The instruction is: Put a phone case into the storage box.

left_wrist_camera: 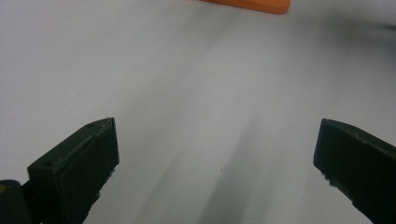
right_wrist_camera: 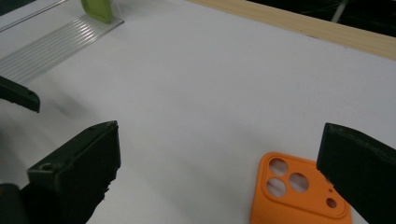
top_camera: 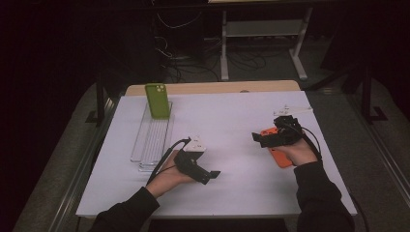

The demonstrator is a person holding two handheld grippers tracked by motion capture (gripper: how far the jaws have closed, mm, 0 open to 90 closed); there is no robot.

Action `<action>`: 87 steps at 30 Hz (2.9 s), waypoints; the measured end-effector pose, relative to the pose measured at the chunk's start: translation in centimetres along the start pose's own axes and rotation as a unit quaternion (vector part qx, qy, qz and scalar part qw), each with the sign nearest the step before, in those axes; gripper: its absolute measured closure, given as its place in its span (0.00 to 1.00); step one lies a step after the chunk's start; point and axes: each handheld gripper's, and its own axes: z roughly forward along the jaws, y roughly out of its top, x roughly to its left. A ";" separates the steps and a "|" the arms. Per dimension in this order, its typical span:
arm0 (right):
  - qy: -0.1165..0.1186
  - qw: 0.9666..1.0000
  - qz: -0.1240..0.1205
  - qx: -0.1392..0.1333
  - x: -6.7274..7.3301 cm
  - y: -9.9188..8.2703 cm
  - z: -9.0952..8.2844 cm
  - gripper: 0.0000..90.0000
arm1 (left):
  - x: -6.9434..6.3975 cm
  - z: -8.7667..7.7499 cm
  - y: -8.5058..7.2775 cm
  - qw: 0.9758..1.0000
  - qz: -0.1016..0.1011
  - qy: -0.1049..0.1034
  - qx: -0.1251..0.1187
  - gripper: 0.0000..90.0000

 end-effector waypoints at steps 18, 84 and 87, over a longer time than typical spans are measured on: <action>-0.065 0.997 0.015 0.036 -1.9 -0.3 0.4 0.00 | 0.0 0.0 0.0 1.000 -0.002 -0.002 -0.001 0.00; -0.109 0.973 0.072 0.192 -3.5 -6.2 2.7 0.13 | 0.0 -0.1 0.1 1.000 -0.003 -0.005 0.008 0.00; -0.110 0.972 0.075 0.192 -3.6 -6.3 2.6 0.14 | 0.0 0.0 0.1 1.000 0.000 -0.004 0.009 0.00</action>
